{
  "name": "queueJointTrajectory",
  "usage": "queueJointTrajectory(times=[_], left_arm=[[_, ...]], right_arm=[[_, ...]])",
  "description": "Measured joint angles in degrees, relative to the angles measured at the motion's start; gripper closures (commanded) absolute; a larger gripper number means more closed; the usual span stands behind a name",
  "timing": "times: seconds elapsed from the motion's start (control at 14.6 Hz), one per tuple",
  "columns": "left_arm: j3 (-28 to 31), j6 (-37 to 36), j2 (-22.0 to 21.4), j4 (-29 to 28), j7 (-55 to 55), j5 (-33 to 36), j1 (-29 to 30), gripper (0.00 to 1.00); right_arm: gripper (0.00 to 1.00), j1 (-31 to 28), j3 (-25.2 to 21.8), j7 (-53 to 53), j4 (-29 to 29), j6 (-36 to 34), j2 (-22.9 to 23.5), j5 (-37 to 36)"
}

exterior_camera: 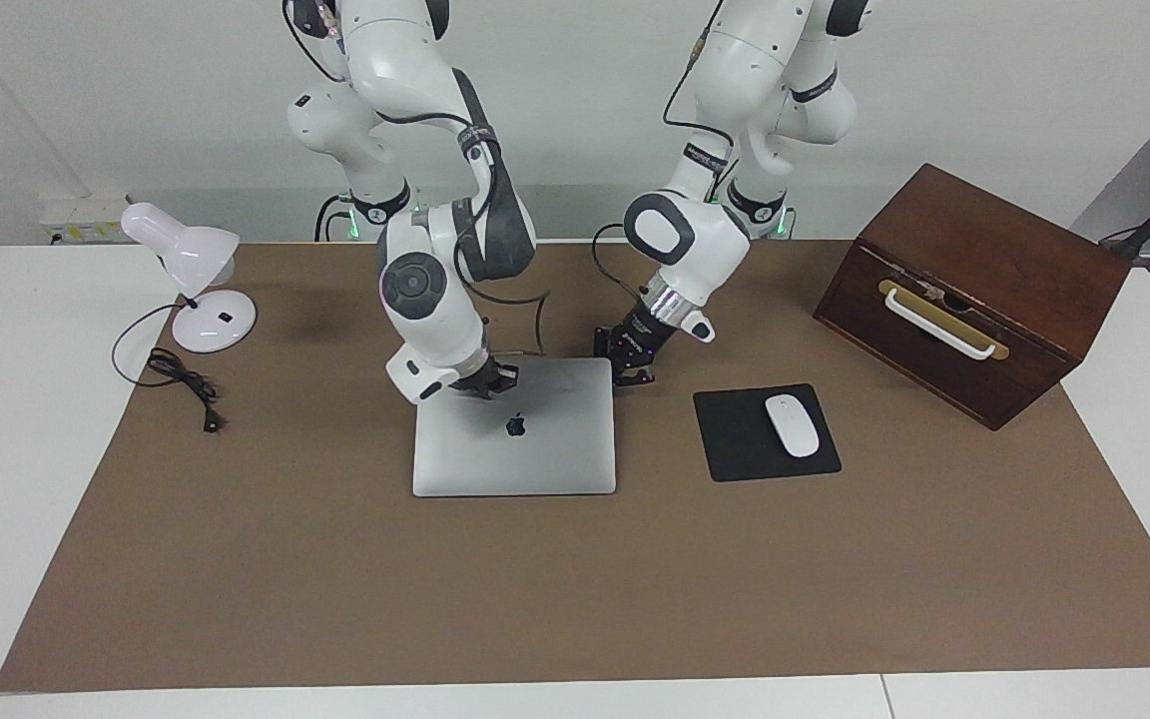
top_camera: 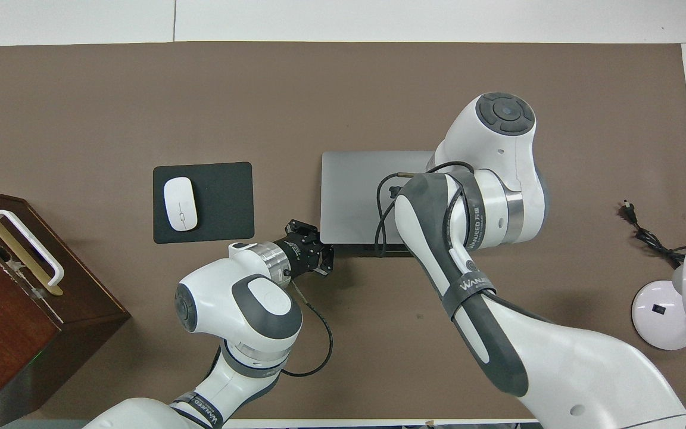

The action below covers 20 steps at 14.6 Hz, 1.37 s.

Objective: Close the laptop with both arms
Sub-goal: 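Press the lowered screen flat onto the keyboard with the right gripper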

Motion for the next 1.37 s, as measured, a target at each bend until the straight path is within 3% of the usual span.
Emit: queueJointTrajectory(times=[1.37], left_arm=[[0.0,-0.1,-0.5,-0.6,1.0,-0.2,0.7,1.00]], right_arm=[[1.00,0.4,0.3,0.0,-0.6,0.7,0.0,0.0]])
